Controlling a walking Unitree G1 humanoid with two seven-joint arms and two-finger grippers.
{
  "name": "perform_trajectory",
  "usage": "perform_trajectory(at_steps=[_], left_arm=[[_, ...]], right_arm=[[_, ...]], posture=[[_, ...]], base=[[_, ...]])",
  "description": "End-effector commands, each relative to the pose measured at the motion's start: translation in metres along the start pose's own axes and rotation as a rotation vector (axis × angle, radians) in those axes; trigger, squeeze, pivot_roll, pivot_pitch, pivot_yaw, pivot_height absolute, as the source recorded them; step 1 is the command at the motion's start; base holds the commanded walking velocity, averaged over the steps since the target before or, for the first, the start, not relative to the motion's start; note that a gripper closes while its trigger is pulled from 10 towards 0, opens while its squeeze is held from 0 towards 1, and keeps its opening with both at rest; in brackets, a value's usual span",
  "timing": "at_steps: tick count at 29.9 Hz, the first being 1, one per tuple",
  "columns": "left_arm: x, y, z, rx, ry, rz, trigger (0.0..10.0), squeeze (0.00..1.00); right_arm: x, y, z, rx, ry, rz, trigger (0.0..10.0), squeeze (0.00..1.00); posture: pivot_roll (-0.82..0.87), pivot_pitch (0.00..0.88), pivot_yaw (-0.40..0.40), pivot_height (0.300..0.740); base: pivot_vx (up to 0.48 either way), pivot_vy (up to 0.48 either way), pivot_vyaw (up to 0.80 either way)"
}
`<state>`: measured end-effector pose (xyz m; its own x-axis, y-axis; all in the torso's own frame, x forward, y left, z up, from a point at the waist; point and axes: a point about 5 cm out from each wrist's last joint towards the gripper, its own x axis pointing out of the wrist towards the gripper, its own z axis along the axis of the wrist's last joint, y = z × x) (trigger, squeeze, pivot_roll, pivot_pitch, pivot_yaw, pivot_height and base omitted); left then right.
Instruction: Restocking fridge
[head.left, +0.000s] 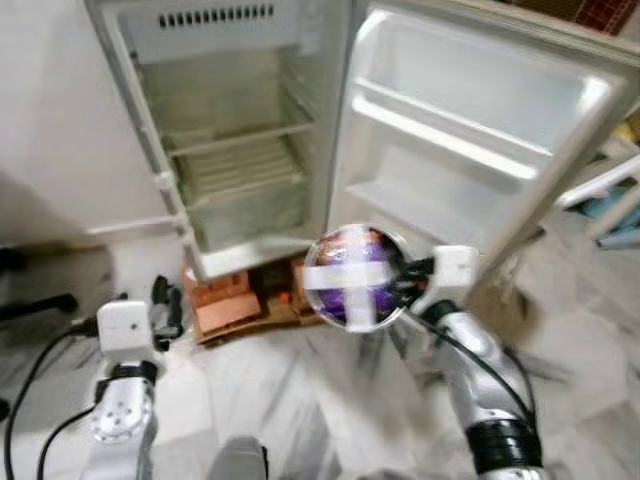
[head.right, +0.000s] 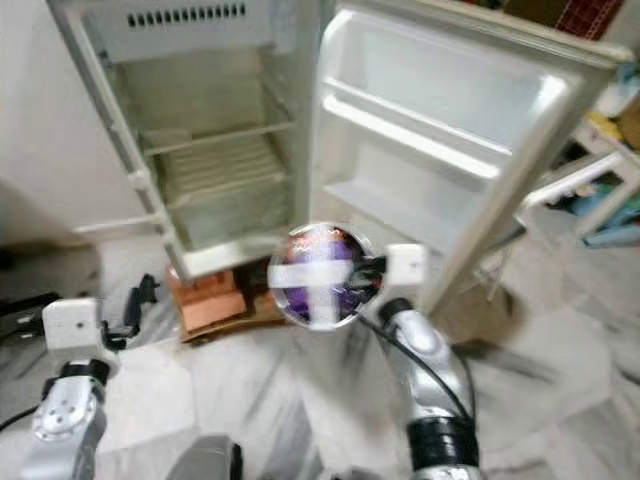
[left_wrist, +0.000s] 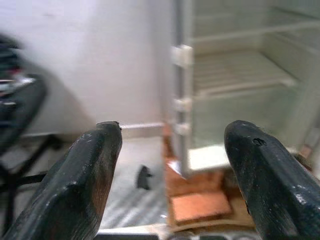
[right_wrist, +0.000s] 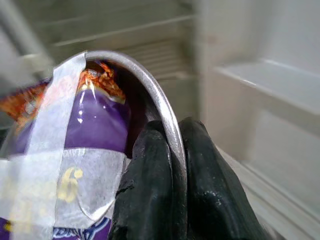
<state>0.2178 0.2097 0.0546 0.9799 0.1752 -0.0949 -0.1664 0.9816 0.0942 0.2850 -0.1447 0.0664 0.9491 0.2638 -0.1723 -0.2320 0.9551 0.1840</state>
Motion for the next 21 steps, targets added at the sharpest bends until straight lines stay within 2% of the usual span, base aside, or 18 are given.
perform_trajectory(at_steps=[1, 6, 11, 18, 21], left_arm=[[-0.0043, -0.0044, -0.0041, 0.002, 0.016, -0.011, 10.0, 0.0], [-0.0026, -0.0057, -0.0034, 0.006, 0.009, -0.015, 10.0, 0.0], [-0.0017, -0.0075, -0.0022, 0.004, -0.004, -0.028, 10.0, 0.0], [-0.0016, -0.0092, -0.0014, -0.003, -0.011, -0.04, 10.0, 0.0], [-0.0017, -0.009, -0.0013, -0.006, -0.012, -0.041, 10.0, 0.0]], right_arm=[[-0.0026, -0.0091, 0.0078, -0.018, -0.04, -0.024, 10.0, 0.0], [-0.0005, -0.009, 0.0087, -0.009, -0.038, -0.025, 10.0, 0.0], [0.0005, -0.0092, 0.0097, -0.012, -0.041, -0.028, 10.0, 0.0], [0.0009, -0.0104, 0.0102, -0.014, -0.044, -0.034, 10.0, 0.0], [0.001, -0.0105, 0.0105, -0.014, -0.044, -0.036, 10.0, 0.0]], posture=[[0.11, 0.068, -0.062, 0.74], [0.11, 0.066, -0.065, 0.74], [0.11, 0.065, -0.065, 0.74], [0.11, 0.066, -0.067, 0.74], [0.11, 0.07, -0.067, 0.74]], base=[[0.0, 0.0, 0.79], [0.0, 0.0, 0.67], [0.0, 0.0, 0.0], [0.366, 0.0, 0.0], [0.405, 0.258, 0.0]])
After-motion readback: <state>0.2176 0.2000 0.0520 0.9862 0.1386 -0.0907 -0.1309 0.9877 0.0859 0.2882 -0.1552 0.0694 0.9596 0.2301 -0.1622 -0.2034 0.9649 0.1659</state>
